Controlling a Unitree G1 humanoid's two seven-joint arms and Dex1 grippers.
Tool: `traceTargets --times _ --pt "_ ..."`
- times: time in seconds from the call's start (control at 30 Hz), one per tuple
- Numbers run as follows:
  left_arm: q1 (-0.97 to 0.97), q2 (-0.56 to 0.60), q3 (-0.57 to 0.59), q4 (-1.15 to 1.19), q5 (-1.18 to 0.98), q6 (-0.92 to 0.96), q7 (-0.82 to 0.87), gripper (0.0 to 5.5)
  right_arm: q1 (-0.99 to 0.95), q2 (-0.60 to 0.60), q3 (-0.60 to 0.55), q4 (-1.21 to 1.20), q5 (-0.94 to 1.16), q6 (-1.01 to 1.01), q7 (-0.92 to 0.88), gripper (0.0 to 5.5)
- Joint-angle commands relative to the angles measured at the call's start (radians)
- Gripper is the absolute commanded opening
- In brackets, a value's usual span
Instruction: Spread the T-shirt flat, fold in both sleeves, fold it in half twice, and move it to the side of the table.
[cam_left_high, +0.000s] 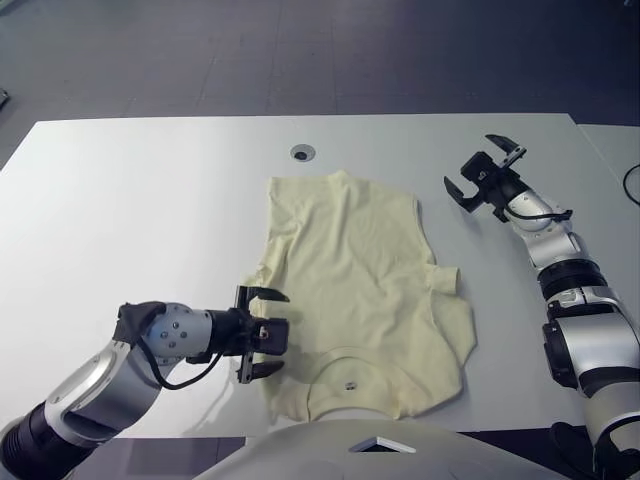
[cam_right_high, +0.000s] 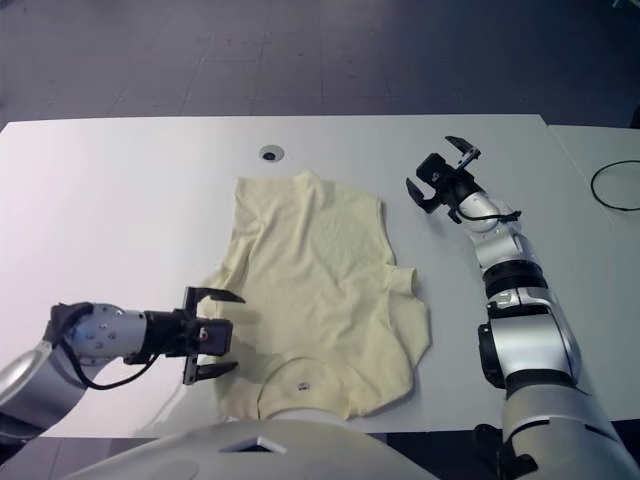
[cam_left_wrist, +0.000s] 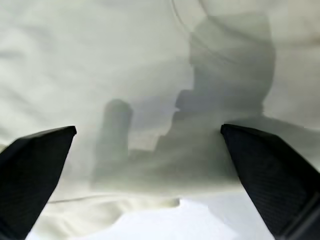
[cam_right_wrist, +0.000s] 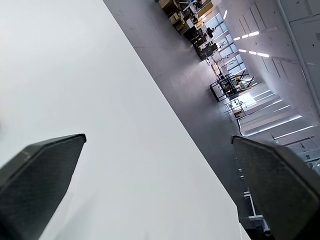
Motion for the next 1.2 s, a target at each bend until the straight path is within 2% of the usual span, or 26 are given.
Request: traceTargets --times 0.03,0.17,0.27,0.4,0.57,0.7,1.07,1.2 --pt "0.091 0.116 0.006 0.078 0.047 -0.095 -0.020 5.40 0.024 -0.011 -0.005 -0.018 0.014 -0.001 0.039 5.39" --pt "0.142 0.259 0.078 0.212 0.023 -0.251 -0.078 5.40 0.087 -0.011 -0.004 -0.073 0.039 -0.014 0.111 5.39" --pt "0.127 0.316 0.114 0.330 0.014 -0.383 -0.101 5.40 0.148 -0.019 -0.009 -0.130 0.070 -0.018 0.177 5.39" --pt "0.095 0.317 0.127 0.387 -0.001 -0.459 -0.126 5.40 0.264 -0.041 0.007 -0.277 0.116 -0.011 0.313 5.39" --pt "0.096 0.296 0.133 0.385 -0.006 -0.470 -0.137 5.40 0.393 -0.088 0.003 -0.468 0.169 0.053 0.441 5.39" --pt "0.105 0.284 0.134 0.372 -0.004 -0.457 -0.133 5.40 0.416 -0.064 0.023 -0.536 0.174 0.100 0.458 5.39" --pt "0.078 0.261 0.120 0.373 0.006 -0.463 -0.153 5.40 0.210 0.070 0.081 -0.245 0.091 0.018 0.334 5.39" --pt "0.068 0.252 0.113 0.377 0.014 -0.468 -0.160 5.40 0.101 0.105 0.056 -0.074 0.085 -0.006 0.239 5.39"
